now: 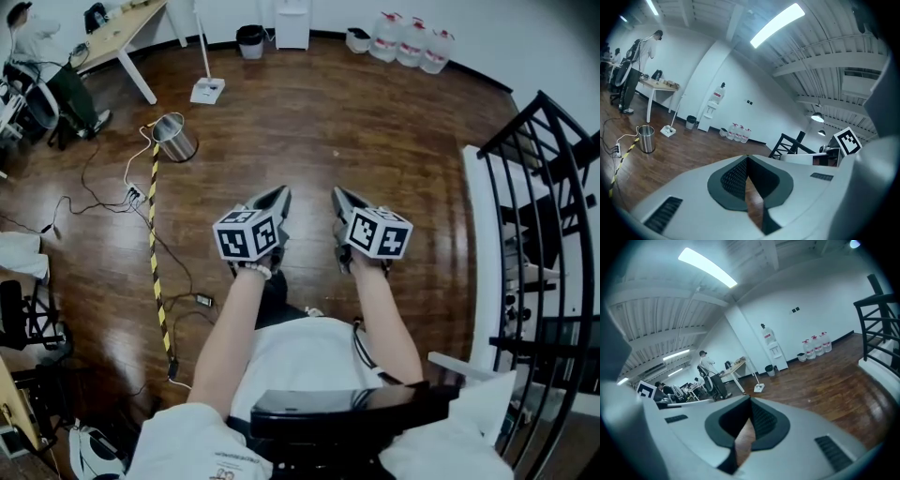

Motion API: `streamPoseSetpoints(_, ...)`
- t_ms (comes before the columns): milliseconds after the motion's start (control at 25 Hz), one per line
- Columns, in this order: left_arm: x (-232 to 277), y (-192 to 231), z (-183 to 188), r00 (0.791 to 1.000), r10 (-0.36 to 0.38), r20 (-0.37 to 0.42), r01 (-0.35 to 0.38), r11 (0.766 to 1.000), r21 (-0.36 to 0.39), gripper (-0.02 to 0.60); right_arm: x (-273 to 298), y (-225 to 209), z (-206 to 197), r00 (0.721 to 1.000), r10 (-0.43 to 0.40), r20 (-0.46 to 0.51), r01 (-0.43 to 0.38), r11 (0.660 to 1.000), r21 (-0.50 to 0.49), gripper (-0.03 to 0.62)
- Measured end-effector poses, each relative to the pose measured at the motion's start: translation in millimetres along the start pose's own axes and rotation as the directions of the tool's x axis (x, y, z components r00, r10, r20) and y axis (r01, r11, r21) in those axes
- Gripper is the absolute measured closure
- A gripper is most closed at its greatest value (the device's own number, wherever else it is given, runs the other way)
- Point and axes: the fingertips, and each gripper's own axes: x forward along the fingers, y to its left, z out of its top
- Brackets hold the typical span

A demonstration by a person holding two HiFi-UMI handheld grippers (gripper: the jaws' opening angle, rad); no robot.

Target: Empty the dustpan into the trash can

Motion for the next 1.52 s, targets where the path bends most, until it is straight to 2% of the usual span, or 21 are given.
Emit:
streamPoseSetpoints(200, 24.6, 32.2, 7.5, 1.000, -0.002, -0.007, 0.002, 1.000, -0.015, 0.589, 37.0, -8.0, 2.9, 1.000, -0.010, -0.008, 0.010, 1.000, 0.016, 0.589)
streamPoseSetpoints(400, 63.9, 68.4, 40.8, 1.000, -0.014, 0.001, 0.014, 1.000, -0.013, 0.589, 90.2, -15.8, 28.9, 1.000, -0.017, -0.011, 0.017, 1.000, 0.015, 0.589)
streamPoseSetpoints(600, 106.2, 123.6, 89.6, 1.000, -0.005, 0.027, 0.006, 1.000, -0.025, 0.589, 170.2, -16.1, 65.1, 1.000, 0.005, -0.009, -0.005, 1.000, 0.018, 0.589)
streamPoseSetpoints(800, 135.9, 193.0, 156.7, 0.999, 0.021, 0.037, -0.019, 0.999, -0.042, 0.589, 259.8, 9.6, 114.4, 0.999, 0.043, -0.013, -0.043, 0.999, -0.013, 0.588)
streamPoseSetpoints(1000, 157.4, 238.4, 198.8, 0.999, 0.033, 0.041, -0.031, 0.998, -0.046, 0.589, 320.6, 32.4, 147.5, 0.997, 0.079, -0.015, -0.080, 0.996, -0.036, 0.588)
streamPoseSetpoints(1160, 174.2, 261.6, 213.5, 0.998, 0.039, 0.039, -0.037, 0.998, -0.058, 0.589, 350.4, 36.8, 163.9, 0.996, 0.085, -0.022, -0.086, 0.995, -0.050, 0.586)
streamPoseSetpoints(1320, 197.8, 283.6, 220.9, 0.998, 0.052, 0.036, -0.048, 0.995, -0.086, 0.589, 381.3, 20.4, 171.6, 0.994, 0.096, -0.042, -0.098, 0.995, -0.037, 0.586)
streamPoseSetpoints(1520, 239.9, 314.1, 245.1, 0.995, 0.091, 0.033, -0.087, 0.992, -0.095, 0.589, 434.1, 1.9, 203.0, 0.989, 0.137, -0.055, -0.139, 0.990, -0.026, 0.586)
